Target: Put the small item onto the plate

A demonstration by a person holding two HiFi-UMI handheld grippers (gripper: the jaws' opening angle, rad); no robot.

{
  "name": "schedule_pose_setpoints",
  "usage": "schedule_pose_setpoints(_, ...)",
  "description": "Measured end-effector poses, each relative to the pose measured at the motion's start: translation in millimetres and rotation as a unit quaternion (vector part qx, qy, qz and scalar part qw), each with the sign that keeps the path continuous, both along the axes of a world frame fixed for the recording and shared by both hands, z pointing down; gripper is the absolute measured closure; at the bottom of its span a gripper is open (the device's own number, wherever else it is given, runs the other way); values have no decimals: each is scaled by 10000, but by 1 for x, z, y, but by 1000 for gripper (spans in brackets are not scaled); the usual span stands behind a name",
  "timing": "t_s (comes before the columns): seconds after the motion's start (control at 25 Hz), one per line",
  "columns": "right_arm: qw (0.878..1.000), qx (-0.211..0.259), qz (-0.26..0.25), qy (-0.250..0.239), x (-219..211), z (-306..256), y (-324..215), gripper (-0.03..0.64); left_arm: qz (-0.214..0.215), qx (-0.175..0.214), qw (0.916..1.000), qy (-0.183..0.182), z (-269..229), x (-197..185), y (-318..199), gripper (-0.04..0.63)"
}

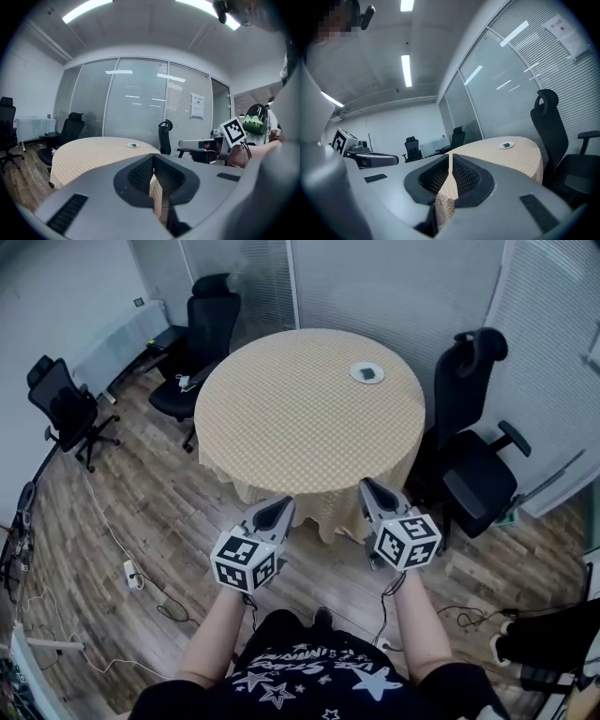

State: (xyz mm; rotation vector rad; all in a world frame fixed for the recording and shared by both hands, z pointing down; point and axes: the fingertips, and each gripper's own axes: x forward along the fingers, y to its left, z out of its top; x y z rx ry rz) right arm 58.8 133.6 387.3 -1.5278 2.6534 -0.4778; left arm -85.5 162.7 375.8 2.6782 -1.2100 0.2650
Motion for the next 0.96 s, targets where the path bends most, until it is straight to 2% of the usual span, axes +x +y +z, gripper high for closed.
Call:
schedule_pose_setpoints(0.32,9997,-67,-21,255,-24,4,33,575,126,-5,9998,151,0,-17,21,588)
schedule_pose_setpoints(0.68,9990,-171,111,404,-78,6,93,575,233,-87,9993,274,3,-71,71,588)
schedule_pose_setpoints(0.96,9983,-130,228,511,-109,0,142,577,284,19,9990,338,-3,-111,113,588)
